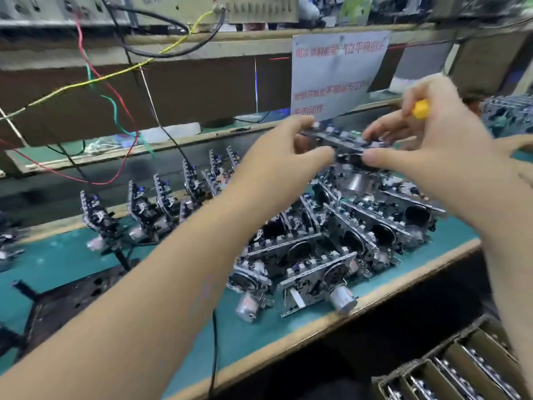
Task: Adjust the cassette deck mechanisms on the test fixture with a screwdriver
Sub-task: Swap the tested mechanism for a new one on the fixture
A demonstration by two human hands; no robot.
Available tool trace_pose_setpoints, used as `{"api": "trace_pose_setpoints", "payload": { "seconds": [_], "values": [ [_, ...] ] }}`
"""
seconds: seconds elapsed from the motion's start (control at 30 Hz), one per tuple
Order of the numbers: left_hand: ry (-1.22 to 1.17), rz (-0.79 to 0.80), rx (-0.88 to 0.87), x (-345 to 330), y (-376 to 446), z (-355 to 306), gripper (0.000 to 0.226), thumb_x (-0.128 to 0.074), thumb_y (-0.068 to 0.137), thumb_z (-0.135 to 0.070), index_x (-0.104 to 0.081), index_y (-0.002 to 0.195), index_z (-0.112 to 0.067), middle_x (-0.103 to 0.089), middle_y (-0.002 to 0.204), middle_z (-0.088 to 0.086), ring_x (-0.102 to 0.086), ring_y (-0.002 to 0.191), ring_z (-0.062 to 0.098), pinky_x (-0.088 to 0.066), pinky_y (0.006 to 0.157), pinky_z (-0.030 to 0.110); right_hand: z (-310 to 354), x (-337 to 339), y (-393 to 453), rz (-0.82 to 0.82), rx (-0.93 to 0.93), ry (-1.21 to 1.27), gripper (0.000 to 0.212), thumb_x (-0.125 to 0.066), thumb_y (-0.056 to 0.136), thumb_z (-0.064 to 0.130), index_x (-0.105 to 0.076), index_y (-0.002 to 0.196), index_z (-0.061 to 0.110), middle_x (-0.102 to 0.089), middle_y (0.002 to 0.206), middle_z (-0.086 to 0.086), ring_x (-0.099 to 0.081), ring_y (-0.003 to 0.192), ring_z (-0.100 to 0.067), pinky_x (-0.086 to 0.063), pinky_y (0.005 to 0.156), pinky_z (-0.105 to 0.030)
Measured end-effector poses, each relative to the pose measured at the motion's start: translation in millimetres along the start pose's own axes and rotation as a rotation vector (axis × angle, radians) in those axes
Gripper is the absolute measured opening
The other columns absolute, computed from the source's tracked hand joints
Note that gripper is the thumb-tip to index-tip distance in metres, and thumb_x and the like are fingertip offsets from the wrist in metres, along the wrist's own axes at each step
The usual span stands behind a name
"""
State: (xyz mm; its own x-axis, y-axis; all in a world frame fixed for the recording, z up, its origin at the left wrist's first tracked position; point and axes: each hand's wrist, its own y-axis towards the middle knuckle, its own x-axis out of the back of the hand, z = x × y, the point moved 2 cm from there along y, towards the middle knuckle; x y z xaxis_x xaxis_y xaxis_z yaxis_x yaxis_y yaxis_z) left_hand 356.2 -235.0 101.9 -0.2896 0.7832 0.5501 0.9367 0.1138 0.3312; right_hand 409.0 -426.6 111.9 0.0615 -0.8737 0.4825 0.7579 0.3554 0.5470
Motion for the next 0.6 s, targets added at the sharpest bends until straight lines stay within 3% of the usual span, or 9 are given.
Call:
{"api": "trace_pose_setpoints", "payload": {
  "seconds": [0.1, 0.2, 0.23, 0.27, 0.33, 0.37, 0.5, 0.6],
  "values": [
    [0.069, 0.072, -0.064, -37.2, 30.3, -21.1, 0.061, -0.064, 0.093, -0.039, -0.042, 0.149, -0.029, -0.058, 0.134, -0.007, -0.058, 0.116, 0.013, -0.044, 0.081, 0.025, -29.5, 31.1, 4.0, -0.107, -0.015, -0.12, 0.065, -0.086, 0.074, 0.014, -0.033, 0.086, 0.048, -0.074, 0.089, 0.005, -0.065, 0.08, -0.028, -0.053, 0.074, -0.043],
    [0.119, 0.158, -0.088, -69.3, 59.1, -37.9, 0.068, -0.061, 0.096, -0.035, -0.031, 0.156, -0.023, -0.05, 0.15, 0.001, -0.051, 0.13, 0.02, -0.043, 0.094, 0.028, -55.0, 50.5, 11.2, -0.235, -0.053, -0.249, 0.062, -0.084, 0.073, 0.017, -0.031, 0.088, 0.046, -0.07, 0.085, 0.015, -0.062, 0.069, -0.004, -0.048, 0.069, -0.019],
    [0.134, 0.193, -0.083, -78.6, 66.8, -40.9, 0.07, -0.06, 0.097, -0.034, -0.027, 0.157, -0.021, -0.047, 0.152, 0.003, -0.049, 0.133, 0.022, -0.043, 0.098, 0.029, -64.3, 55.2, 14.6, -0.264, -0.071, -0.288, 0.062, -0.083, 0.074, 0.014, -0.031, 0.087, 0.044, -0.068, 0.084, 0.017, -0.058, 0.066, 0.001, -0.046, 0.066, -0.019],
    [0.156, 0.23, -0.076, -87.4, 73.3, -41.7, 0.072, -0.059, 0.097, -0.034, -0.024, 0.159, -0.019, -0.045, 0.154, 0.005, -0.049, 0.134, 0.023, -0.043, 0.099, 0.029, -73.6, 58.1, 17.2, -0.282, -0.094, -0.327, 0.062, -0.082, 0.075, 0.01, -0.03, 0.087, 0.041, -0.067, 0.084, 0.016, -0.056, 0.066, 0.0, -0.046, 0.067, -0.022],
    [0.217, 0.312, -0.06, -102.5, 81.1, -38.2, 0.076, -0.057, 0.098, -0.033, -0.017, 0.16, -0.017, -0.039, 0.158, 0.007, -0.046, 0.137, 0.025, -0.042, 0.103, 0.03, -93.7, 59.6, 22.1, -0.292, -0.157, -0.388, 0.063, -0.081, 0.075, 0.005, -0.029, 0.088, 0.039, -0.07, 0.089, 0.005, -0.057, 0.073, -0.017, -0.051, 0.074, -0.045],
    [0.251, 0.352, -0.055, -108.8, 82.8, -34.1, 0.078, -0.057, 0.098, -0.032, -0.014, 0.161, -0.016, -0.036, 0.16, 0.008, -0.044, 0.139, 0.026, -0.042, 0.105, 0.031, -101.5, 57.7, 24.2, -0.285, -0.185, -0.405, 0.063, -0.081, 0.075, 0.003, -0.029, 0.089, 0.037, -0.072, 0.091, -0.001, -0.057, 0.076, -0.023, -0.05, 0.077, -0.048],
    [0.418, 0.349, -0.11, -115.9, 80.1, -15.7, 0.07, -0.058, 0.095, -0.031, -0.029, 0.157, -0.019, -0.045, 0.153, 0.007, -0.035, 0.143, 0.029, -0.037, 0.112, 0.042, -131.7, 45.6, 23.6, -0.284, -0.253, -0.521, 0.055, -0.081, 0.079, 0.007, -0.032, 0.098, 0.025, -0.071, 0.093, -0.009, -0.061, 0.085, -0.032, -0.047, 0.071, -0.042],
    [0.354, 0.26, -0.171, -100.5, 65.3, -5.6, 0.062, -0.062, 0.094, -0.027, -0.04, 0.151, -0.018, -0.049, 0.15, 0.004, -0.037, 0.141, 0.023, -0.036, 0.114, 0.041, -149.4, 39.0, 19.5, -0.209, -0.376, -0.511, 0.052, -0.083, 0.079, 0.01, -0.036, 0.099, 0.018, -0.071, 0.089, -0.004, -0.062, 0.086, -0.029, -0.041, 0.071, -0.038]
  ]
}}
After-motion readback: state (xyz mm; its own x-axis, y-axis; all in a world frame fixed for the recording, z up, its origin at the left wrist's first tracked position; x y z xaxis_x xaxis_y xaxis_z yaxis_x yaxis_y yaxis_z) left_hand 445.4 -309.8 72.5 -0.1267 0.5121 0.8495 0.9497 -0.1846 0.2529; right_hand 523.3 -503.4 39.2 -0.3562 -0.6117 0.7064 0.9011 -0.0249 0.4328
